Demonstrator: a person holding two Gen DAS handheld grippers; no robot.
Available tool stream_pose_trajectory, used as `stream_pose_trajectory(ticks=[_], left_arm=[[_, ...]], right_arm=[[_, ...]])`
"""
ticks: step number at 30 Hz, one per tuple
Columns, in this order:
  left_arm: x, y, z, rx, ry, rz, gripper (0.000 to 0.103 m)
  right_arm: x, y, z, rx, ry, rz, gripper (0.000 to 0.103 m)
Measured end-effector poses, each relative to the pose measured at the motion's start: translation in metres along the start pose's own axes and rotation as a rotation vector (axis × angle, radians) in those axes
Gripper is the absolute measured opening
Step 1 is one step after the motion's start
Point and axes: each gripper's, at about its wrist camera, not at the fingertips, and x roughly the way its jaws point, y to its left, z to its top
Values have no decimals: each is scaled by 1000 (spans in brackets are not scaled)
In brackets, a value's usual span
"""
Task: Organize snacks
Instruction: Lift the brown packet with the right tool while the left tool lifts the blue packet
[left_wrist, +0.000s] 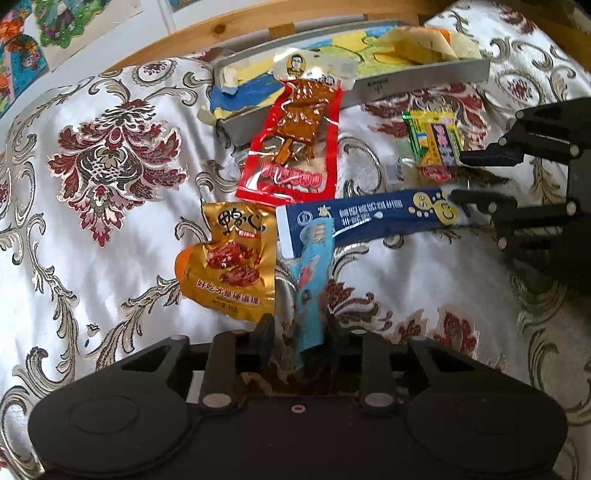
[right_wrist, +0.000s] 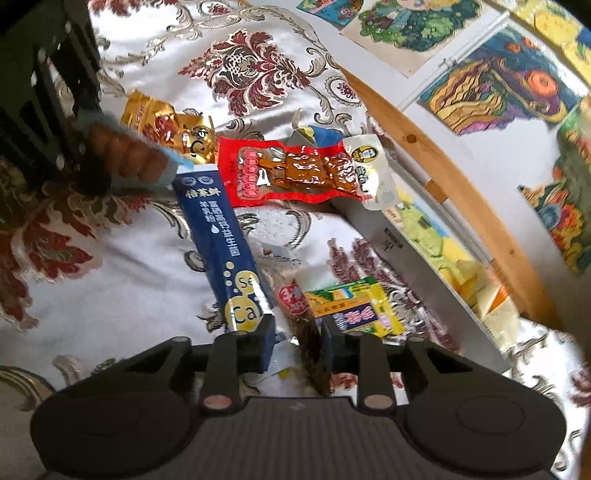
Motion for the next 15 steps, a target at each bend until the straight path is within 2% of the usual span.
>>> stream_pose_trajectory(ticks=[3,4,8,10,13,15], left_arm=[[-1,-1,2,-19,-28,-13,24],[-1,-3,3,-14,-38,-15,19],[0,-11,8,-9,-55,-7,18],[2,-13,11,-25,-51,-6,18],[1,-14,17,-65,-56,-13,18],[0,-16,21,-89,-62,-19,18]], right_arm=[[0,4,0,-35,-2,-48,47],[1,3,0,-36,1,-54,50],[6,-6,-1,23,38,-60,61],[9,-16,-2,105,49,-29,64],[14,-35,-7,212,58,24,73],[18,-49,-11,305,71,82,73]])
